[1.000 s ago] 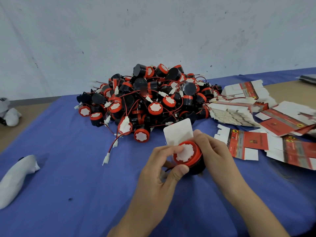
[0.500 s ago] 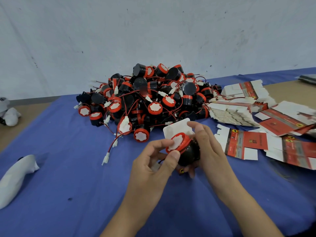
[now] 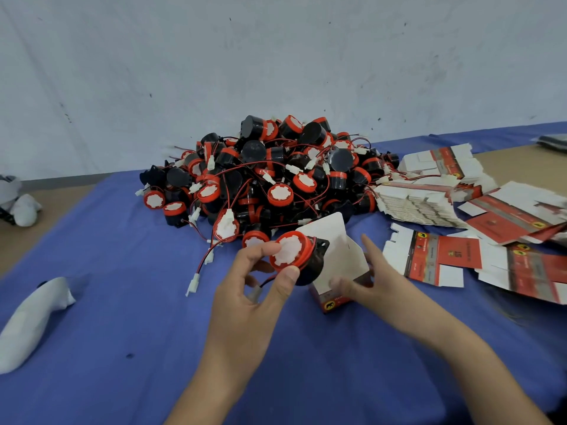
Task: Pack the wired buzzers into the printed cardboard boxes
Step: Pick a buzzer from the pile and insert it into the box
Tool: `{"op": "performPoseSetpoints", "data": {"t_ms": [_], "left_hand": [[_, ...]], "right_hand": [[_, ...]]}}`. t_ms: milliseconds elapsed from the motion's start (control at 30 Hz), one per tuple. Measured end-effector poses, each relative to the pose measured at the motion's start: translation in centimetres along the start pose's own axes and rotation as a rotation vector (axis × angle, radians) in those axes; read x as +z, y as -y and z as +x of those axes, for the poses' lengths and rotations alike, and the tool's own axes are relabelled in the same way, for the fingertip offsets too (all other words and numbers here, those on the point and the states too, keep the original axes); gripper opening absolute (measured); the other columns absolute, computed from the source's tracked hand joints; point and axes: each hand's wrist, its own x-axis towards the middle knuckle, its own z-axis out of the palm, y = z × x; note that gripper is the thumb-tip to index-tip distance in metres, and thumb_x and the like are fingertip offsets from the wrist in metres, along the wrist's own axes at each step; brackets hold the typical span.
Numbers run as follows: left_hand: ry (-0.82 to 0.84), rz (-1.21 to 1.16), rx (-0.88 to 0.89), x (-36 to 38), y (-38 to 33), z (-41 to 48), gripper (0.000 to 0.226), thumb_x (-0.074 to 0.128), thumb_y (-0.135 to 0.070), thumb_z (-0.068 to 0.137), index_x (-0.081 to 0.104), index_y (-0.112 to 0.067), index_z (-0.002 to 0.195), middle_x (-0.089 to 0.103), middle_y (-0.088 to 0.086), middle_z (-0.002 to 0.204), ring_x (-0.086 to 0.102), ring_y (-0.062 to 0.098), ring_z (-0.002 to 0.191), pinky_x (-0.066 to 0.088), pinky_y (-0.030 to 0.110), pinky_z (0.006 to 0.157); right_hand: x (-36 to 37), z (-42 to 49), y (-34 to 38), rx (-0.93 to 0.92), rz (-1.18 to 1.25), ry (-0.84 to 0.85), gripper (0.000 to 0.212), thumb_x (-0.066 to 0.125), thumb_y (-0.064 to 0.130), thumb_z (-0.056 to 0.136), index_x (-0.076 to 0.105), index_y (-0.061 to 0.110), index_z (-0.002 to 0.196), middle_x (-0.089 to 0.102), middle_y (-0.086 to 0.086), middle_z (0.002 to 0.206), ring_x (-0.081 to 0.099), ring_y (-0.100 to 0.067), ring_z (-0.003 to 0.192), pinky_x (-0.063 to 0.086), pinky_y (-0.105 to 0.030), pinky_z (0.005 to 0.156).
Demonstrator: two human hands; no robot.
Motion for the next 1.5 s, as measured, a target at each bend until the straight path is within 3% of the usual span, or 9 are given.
{"op": "performPoseSetpoints", "data": {"t_ms": [100,333,500,600,767,967,1167,1400,1500], "left_hand": [[-0.001,0.019,0.022,-0.3,0.1,0.0,0.03,0.068,-0.053,0.075,0.064,-0.051,0.105,0.066,-0.027,0.111,0.06,-0.003,0.106,0.045,0.004,0.081],[0.102,0.279,0.067,-1.5,1.6,0.4,0.036,0.06,-0.068,0.076,0.054,-0.062,0.111,0.048,-0.041,0.13,0.037,-0.003,0.131,0.043,0.024,0.095],[0.209,0.545,0.153,-3.1,2.0,0.6,0.041,0.052,-0.073,0.083,0.042,-0.064,0.121,0.038,-0.05,0.131,0.022,-0.019,0.123,0.045,0.031,0.096],[0.261,0.608,0.143,-4.0,1.8,0.6,0.044,0.048,-0.073,0.076,0.043,-0.066,0.119,0.037,-0.051,0.128,0.02,-0.022,0.122,0.04,0.023,0.094],[0.324,0.707,0.16,-4.6,1.6,0.6,0.027,0.056,-0.06,0.083,0.048,-0.069,0.108,0.032,-0.052,0.125,0.016,-0.021,0.124,0.033,0.011,0.09],[0.367,0.805,0.201,-4.4,2.2,0.9,0.033,0.068,-0.035,0.091,0.051,-0.059,0.106,0.037,-0.053,0.123,0.018,-0.016,0.124,0.022,0.003,0.097],[0.387,0.916,0.282,-4.1,2.0,1.3,0.023,0.056,-0.037,0.094,0.071,-0.038,0.111,0.058,-0.031,0.116,0.045,0.004,0.118,0.024,0.022,0.101],[0.46,0.968,0.102,-4.1,1.1,2.2,0.026,0.052,-0.036,0.101,0.065,-0.054,0.116,0.045,-0.034,0.102,0.029,-0.002,0.109,0.02,0.023,0.092],[0.472,0.985,0.045,-3.8,0.4,2.5,0.025,0.054,-0.035,0.101,0.066,-0.052,0.113,0.05,-0.027,0.104,0.029,0.001,0.103,0.021,0.027,0.087]], "right_hand": [[0.5,0.2,-0.3,0.003,-0.082,0.068,0.129,0.068,0.073,0.057,-0.005,0.042,0.159,0.047,0.04,0.121,0.055,0.008,0.114,0.042,-0.007,0.085],[2.1,0.6,-1.1,-0.062,-0.093,0.164,0.095,0.075,0.032,0.09,-0.003,0.055,0.14,0.043,0.061,0.114,0.036,0.039,0.106,0.034,0.005,0.086],[2.3,0.6,-0.8,-0.133,-0.114,0.276,0.068,0.066,0.031,0.098,0.026,0.049,0.151,0.046,0.034,0.144,0.034,-0.001,0.143,0.031,-0.039,0.12],[2.0,0.4,-0.9,-0.153,-0.13,0.334,0.055,0.057,0.032,0.103,0.031,0.057,0.145,0.042,0.035,0.147,0.023,-0.011,0.151,0.018,-0.046,0.125],[2.4,0.4,-0.6,-0.165,-0.165,0.384,0.055,0.054,0.026,0.105,0.033,0.057,0.145,0.042,0.041,0.143,0.026,0.001,0.147,0.013,-0.048,0.126],[3.1,0.2,0.2,-0.086,-0.109,0.373,0.056,0.057,0.047,0.085,0.037,0.07,0.132,0.046,0.039,0.14,0.012,-0.02,0.154,0.016,-0.052,0.124],[3.5,0.0,0.6,-0.078,-0.093,0.375,0.054,0.053,0.06,0.079,0.038,0.072,0.129,0.047,0.041,0.136,0.012,-0.016,0.152,0.019,-0.05,0.123],[4.1,0.0,0.9,-0.049,-0.018,0.318,0.049,0.052,0.074,0.081,0.045,0.064,0.128,0.054,0.031,0.133,0.028,-0.012,0.145,0.032,-0.046,0.117],[5.5,0.0,1.4,-0.051,-0.022,0.213,0.044,0.044,0.077,0.082,0.048,0.06,0.122,0.058,0.037,0.119,0.037,0.005,0.13,0.025,-0.044,0.121]]}}
